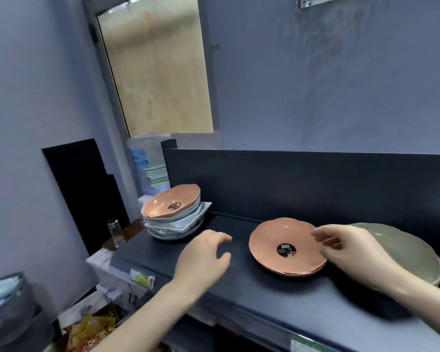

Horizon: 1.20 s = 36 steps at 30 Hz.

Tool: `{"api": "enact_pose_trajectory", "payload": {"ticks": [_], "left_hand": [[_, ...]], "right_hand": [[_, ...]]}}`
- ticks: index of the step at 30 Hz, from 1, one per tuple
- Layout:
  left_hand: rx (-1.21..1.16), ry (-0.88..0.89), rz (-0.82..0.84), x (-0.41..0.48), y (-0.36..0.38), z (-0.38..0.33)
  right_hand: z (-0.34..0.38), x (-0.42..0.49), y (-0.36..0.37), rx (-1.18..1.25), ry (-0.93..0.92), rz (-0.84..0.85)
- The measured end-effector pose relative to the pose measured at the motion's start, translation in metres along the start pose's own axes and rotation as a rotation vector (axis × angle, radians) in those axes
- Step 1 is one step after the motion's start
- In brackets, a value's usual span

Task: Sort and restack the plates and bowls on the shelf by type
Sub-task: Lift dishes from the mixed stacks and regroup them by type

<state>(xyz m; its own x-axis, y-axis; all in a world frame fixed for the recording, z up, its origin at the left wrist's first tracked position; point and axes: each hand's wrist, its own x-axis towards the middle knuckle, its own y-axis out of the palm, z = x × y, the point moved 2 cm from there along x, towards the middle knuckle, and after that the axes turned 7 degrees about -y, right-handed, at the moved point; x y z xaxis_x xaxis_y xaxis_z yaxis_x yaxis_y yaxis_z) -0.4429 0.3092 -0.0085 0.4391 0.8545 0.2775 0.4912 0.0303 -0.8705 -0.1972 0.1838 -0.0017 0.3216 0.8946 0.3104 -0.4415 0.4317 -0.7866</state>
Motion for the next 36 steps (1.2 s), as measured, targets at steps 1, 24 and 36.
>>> {"api": "enact_pose_trajectory", "payload": {"ticks": [1,24,36], "left_hand": [[0.000,-0.018,-0.015,0.001,-0.010,0.021],[-0.051,-0.271,-0.125,0.116,-0.055,0.218],[0.015,-0.390,-0.123,0.207,-0.053,0.250]], "right_hand": [[0.016,0.007,0.015,0.000,-0.007,0.013],[0.140,0.172,0.171,0.134,-0.062,0.045],[0.145,0.293,0.204,0.056,0.110,0.173]]}}
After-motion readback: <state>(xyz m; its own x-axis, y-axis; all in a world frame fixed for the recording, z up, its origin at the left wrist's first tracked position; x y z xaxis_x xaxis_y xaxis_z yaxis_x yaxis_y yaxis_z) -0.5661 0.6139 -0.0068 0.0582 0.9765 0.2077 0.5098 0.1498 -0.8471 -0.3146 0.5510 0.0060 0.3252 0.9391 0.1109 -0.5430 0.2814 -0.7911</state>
